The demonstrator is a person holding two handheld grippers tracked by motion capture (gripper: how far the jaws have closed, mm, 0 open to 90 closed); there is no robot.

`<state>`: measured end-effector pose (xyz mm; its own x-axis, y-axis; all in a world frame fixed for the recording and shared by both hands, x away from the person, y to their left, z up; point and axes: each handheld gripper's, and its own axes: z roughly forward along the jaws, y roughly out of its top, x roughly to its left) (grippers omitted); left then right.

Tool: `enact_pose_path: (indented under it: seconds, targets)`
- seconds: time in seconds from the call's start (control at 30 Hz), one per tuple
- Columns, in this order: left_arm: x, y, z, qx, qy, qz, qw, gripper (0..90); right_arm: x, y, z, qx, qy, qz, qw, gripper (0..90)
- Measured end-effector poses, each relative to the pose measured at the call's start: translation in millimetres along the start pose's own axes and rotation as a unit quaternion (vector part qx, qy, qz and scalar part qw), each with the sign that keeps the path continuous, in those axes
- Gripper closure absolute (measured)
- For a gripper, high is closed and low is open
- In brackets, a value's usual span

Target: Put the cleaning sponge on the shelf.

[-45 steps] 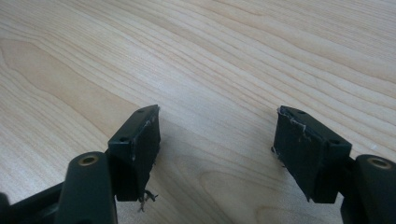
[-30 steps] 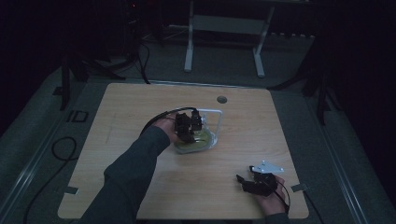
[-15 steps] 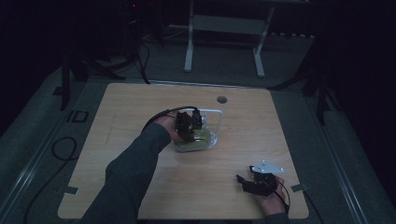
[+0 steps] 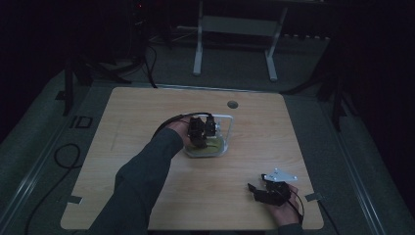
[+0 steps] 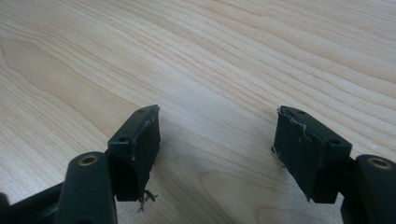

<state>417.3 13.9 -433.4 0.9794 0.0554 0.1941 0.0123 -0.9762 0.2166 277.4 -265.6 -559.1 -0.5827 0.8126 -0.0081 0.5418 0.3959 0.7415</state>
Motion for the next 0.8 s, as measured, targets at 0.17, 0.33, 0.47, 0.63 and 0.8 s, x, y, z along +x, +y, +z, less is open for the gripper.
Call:
enact_pose_path:
  seconds: [0.17,0.33,0.47,0.63,0.8]
  targets:
    - [0.7,1.4,2.8,0.005,0.009,0.011,0.9999,72.0,0.0,0.0,0.0,0.000,0.000,0.000,1.0000,30.8]
    - [0.0,4.0,8.0,0.011,0.016,0.024,0.9995,72.0,-0.1,0.0,0.0,0.000,0.000,-0.001,1.0000,30.8]
    - [0.2,4.1,9.0,0.007,0.016,0.023,0.9996,71.9,0.0,0.0,0.0,0.000,0.000,0.000,1.0000,30.8]
    - [2.3,4.8,13.7,0.014,0.019,0.025,0.9994,71.9,0.0,0.0,0.0,0.000,0.000,0.000,1.0000,30.7]
    - [2.0,6.1,17.1,0.016,0.018,0.025,0.9994,71.9,0.0,0.0,0.0,0.000,0.000,-0.001,1.0000,30.7]
